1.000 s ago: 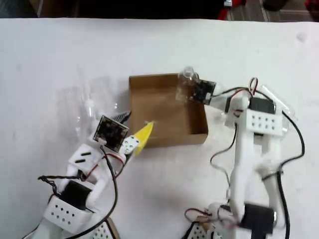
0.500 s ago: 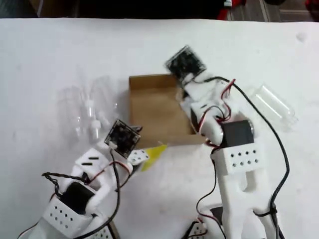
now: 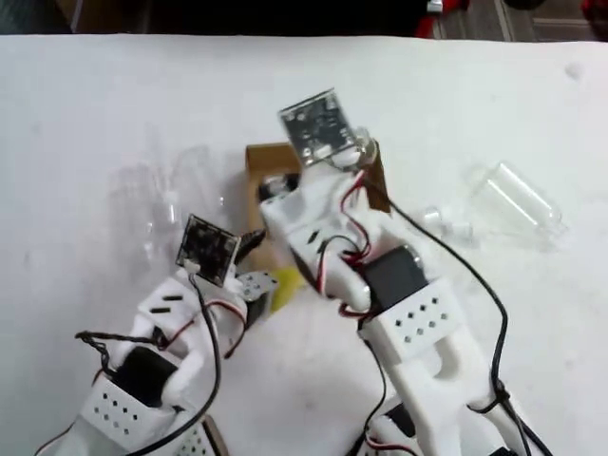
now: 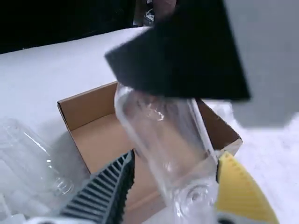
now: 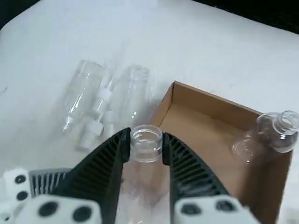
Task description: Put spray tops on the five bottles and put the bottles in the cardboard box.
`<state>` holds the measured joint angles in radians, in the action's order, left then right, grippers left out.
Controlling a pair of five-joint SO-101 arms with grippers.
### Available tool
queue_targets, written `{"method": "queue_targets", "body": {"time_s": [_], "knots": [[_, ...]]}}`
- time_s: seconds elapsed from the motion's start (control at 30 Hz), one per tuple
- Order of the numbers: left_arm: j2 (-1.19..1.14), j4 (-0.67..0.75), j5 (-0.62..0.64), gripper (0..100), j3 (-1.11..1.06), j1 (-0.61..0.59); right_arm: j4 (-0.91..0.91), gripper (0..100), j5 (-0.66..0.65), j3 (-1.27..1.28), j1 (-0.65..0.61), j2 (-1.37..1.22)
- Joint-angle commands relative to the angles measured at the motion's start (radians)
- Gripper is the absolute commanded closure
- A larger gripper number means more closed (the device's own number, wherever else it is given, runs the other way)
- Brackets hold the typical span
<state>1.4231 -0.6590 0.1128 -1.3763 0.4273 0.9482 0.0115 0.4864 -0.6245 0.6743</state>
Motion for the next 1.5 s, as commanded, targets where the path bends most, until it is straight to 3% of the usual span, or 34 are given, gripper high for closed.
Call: {"method": "queue_targets", "body": {"time_s": [0.0, 0.53, 0.93, 1.47], "knots": [[0.018, 0.127, 0.006, 73, -0.021, -0.047, 0.035, 98.3, 0.012, -0.018, -0.027, 0.038], [0.013, 0.15, 0.006, 73, -0.034, -0.05, 0.073, 98.3, 0.002, 0.025, -0.022, 0.222], [0.015, 0.15, 0.006, 73, -0.035, -0.047, -0.326, 98.3, -0.115, 0.048, 0.205, -0.058], [0.018, 0.158, 0.006, 77, -0.037, -0.047, -0.72, 98.3, -0.13, 0.048, 0.259, -0.446]]}}
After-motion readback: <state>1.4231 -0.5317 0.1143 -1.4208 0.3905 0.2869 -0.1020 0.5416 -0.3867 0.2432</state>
